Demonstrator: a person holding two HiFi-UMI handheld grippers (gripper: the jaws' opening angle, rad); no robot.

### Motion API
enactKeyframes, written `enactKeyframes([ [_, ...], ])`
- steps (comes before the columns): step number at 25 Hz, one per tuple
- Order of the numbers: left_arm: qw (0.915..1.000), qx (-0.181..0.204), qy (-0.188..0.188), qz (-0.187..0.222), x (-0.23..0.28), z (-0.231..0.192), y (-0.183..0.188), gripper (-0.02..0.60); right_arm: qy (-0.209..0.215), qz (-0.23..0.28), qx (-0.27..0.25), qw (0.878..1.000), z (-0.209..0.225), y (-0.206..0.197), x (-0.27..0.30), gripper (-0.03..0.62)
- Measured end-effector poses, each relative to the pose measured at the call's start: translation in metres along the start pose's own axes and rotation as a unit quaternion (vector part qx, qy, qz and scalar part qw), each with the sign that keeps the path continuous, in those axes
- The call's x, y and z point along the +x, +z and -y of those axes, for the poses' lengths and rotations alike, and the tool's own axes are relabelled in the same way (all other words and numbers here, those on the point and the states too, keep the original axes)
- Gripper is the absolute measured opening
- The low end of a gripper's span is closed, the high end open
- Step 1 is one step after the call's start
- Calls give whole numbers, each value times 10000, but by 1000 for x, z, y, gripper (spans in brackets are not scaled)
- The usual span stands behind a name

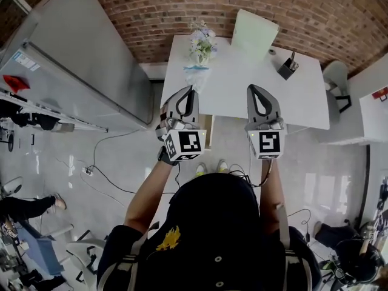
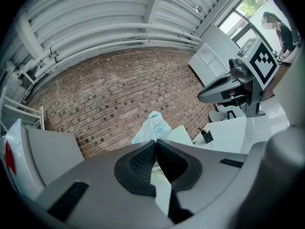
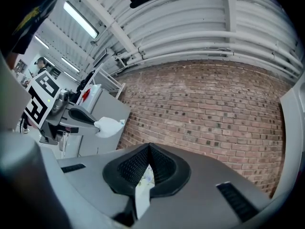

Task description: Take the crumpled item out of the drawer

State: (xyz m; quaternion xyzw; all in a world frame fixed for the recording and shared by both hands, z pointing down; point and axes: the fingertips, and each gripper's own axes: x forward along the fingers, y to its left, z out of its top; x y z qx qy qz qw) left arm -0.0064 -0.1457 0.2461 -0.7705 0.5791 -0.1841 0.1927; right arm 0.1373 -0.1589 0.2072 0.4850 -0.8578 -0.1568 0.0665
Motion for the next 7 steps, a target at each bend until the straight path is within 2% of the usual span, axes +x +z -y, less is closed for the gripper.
enactKeyframes([
  [7, 9999, 59, 100, 13, 1, -8, 5, 21, 147, 195, -159, 9996, -5, 15, 8, 26],
])
